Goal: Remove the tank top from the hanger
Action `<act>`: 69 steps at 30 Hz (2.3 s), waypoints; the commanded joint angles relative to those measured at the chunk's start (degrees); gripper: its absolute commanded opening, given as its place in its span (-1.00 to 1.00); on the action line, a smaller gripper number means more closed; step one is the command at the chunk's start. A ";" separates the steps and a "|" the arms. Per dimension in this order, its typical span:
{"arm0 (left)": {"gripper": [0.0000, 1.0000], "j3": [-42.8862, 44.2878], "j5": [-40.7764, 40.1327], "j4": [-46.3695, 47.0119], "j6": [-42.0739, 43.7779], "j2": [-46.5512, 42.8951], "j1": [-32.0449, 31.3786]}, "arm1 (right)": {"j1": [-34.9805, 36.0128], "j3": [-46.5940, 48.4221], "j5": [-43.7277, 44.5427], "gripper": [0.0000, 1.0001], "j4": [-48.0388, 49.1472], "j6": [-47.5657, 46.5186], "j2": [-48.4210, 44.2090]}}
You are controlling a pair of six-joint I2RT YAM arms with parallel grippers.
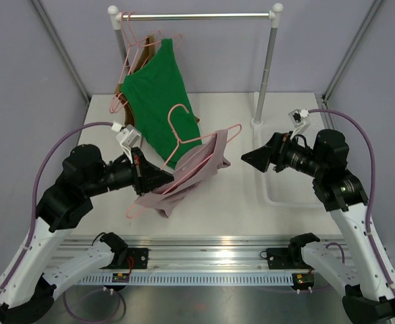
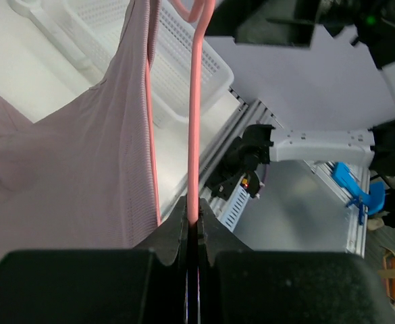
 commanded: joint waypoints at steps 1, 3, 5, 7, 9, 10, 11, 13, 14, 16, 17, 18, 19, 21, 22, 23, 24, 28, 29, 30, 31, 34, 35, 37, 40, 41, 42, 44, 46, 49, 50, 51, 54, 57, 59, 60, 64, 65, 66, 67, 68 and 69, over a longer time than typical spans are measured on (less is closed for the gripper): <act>-1.00 -3.36 2.45 6.84 -4.80 -5.18 -0.22 | 0.57 1.00 -9.44 0.84 9.91 5.20 3.70; -1.00 -5.12 -0.02 6.05 -6.56 -6.51 -0.22 | 1.01 0.21 -8.40 0.82 11.93 5.74 4.05; -1.00 -7.85 -1.79 6.30 -8.05 -7.66 -0.22 | 2.42 -0.76 -5.67 0.79 13.43 5.30 4.32; -1.00 -11.00 -1.09 7.79 -9.46 -8.01 -0.22 | 3.90 -1.02 -1.65 0.75 13.79 4.33 5.45; -1.00 -13.64 0.05 11.92 -12.44 -8.54 -0.22 | 6.89 -0.76 0.74 0.68 13.52 2.05 7.21; -1.00 -15.57 0.75 13.15 -13.32 -8.71 -0.22 | 8.12 -0.67 3.54 0.65 13.52 0.82 7.74; -1.00 -16.28 0.93 15.08 -14.72 -8.89 -0.22 | 10.74 -0.59 5.13 0.63 13.78 0.29 8.53; -1.00 -17.08 0.15 15.71 -15.61 -9.07 -0.22 | 13.22 -0.67 10.82 0.60 14.31 -1.81 9.06; -1.00 -17.52 -0.12 16.15 -16.05 -9.24 -0.22 | 14.62 -0.76 13.12 0.59 14.31 -2.61 9.33; -1.00 -17.70 -0.99 16.24 -16.58 -9.59 -0.22 | 17.62 -0.67 18.99 0.52 14.31 -5.15 10.47; -1.00 -17.78 -1.00 16.41 -17.02 -9.77 -0.22 | 18.32 -0.67 20.95 0.50 14.23 -5.95 11.17; -1.00 -17.87 -1.09 16.68 -17.37 -9.95 -0.22 | 19.81 -0.67 22.36 0.49 14.23 -6.56 12.39; -1.00 -18.05 -0.83 16.77 -17.64 -9.95 -0.22 | 20.43 -0.50 24.46 0.46 14.05 -7.70 13.10; -1.00 -18.57 -0.82 17.20 -18.51 -10.21 -0.22 | 21.66 -0.24 25.45 0.44 14.22 -8.33 15.46; -1.00 -18.75 -0.82 17.29 -18.60 -10.21 -0.22 | 22.54 -0.15 25.80 0.41 15.01 -8.76 16.09; -1.00 -18.93 -0.74 17.38 -18.78 -10.12 -0.22 | 23.24 -0.15 26.50 0.41 15.45 -8.77 16.79; -1.00 -19.19 -0.65 17.38 -18.69 -10.21 -0.22 | 23.60 -0.15 27.03 0.40 15.80 -8.94 17.84; -1.00 -19.45 -0.47 17.12 -18.61 -10.12 -0.22 | 24.48 0.64 27.12 0.34 17.91 -9.03 19.70; -1.00 -19.46 -0.47 16.86 -18.52 -10.04 -0.22 | 24.57 0.73 27.03 0.32 18.44 -9.03 20.05; -1.00 -19.46 -0.39 16.77 -18.43 -10.03 -0.22 | 24.66 0.73 26.94 0.31 18.88 -9.03 20.22; -1.00 -19.46 -0.38 16.42 -18.34 -9.95 -0.22 | 24.57 0.73 26.77 0.31 19.67 -9.03 20.31; -1.00 -19.63 -0.47 16.24 -18.17 -9.86 -0.22 | 24.66 0.73 26.86 0.21 20.72 -9.21 21.10; -1.00 -19.72 -0.56 16.15 -18.17 -9.86 -0.22 | 24.74 0.82 26.85 0.18 20.99 -9.21 21.45; -1.00 -19.72 -0.56 15.98 -17.90 -9.95 -0.22 | 24.75 0.91 26.77 0.12 21.43 -9.38 21.98; -1.00 -19.63 -0.56 15.80 -17.73 -9.95 -0.22 | 24.66 1.17 27.03 0.00 21.69 -9.73 22.77; -1.00 -19.54 -0.65 15.80 -17.64 -9.95 -0.22 | 24.74 1.26 27.38 -0.06 21.70 -9.73 22.95; -1.00 -19.46 -0.65 15.63 -17.55 -9.86 -0.22 | 24.66 1.26 28.17 -0.28 21.78 -9.82 22.95; -1.00 -19.11 -1.78 14.31 -16.76 -9.86 -0.22 | 24.74 1.61 29.31 -0.54 21.08 -10.00 22.86; -1.00 -18.23 -3.89 11.78 -15.45 -9.51 -0.22 | 24.66 1.52 31.77 -0.64 20.12 -10.09 22.43; -1.00 -17.00 -7.41 8.17 -13.25 -9.25 -0.22 | 24.75 1.17 37.30 -0.64 18.36 -10.35 21.63; -1.00 -16.82 -7.76 7.46 -12.64 -9.16 -0.22 | 24.66 1.17 39.05 -0.80 17.92 -10.35 21.55; -1.00 -16.82 -7.94 7.01 -12.02 -8.98 -0.22 | 24.74 1.26 42.90 -0.91 17.22 -10.35 21.54; -1.00 -16.64 -6.72 5.52 -9.38 -8.45 -0.22 | 24.66 3.45 51.60 -1.00 12.39 -10.61 23.47; -1.00 -16.64 -3.57 4.55 -7.10 -8.36 -0.22 | 24.57 6.00 59.34 -1.00 7.73 -11.05 25.93; -1.00 -16.91 -1.54 4.90 -5.95 -8.71 -0.22 | 23.96 7.32 61.91 -1.00 5.36 -10.97 27.51; -1.00 -16.99 0.39 5.07 -5.78 -8.98 -0.22 | 22.82 7.50 62.53 -1.00 4.91 -10.62 27.87; -1.00 -17.08 6.11 7.26 -4.72 -11.35 -0.22 | 18.07 6.71 60.09 -1.00 3.50 -9.03 27.97; -1.00 -17.34 7.25 7.97 -4.63 -12.05 -0.22 | 17.02 6.36 58.95 -1.00 3.42 -8.86 27.61; -1.00 -17.61 9.96 8.76 -4.72 -13.19 -0.22 | 15.88 6.01 56.85 -1.00 3.24 -8.86 27.00; -1.00 -17.70 10.77 10.07 -4.89 -13.63 -0.22 | 15.52 5.31 55.78 -1.00 3.24 -9.03 26.39; -1.00 -17.70 11.39 10.43 -4.89 -13.99 -0.22 | 15.43 4.87 54.73 -1.00 3.50 -9.21 24.38; -1.00 -17.52 11.57 10.52 -4.72 -14.34 -0.22 | 15.26 4.08 51.67 -1.00 3.94 -9.64 23.31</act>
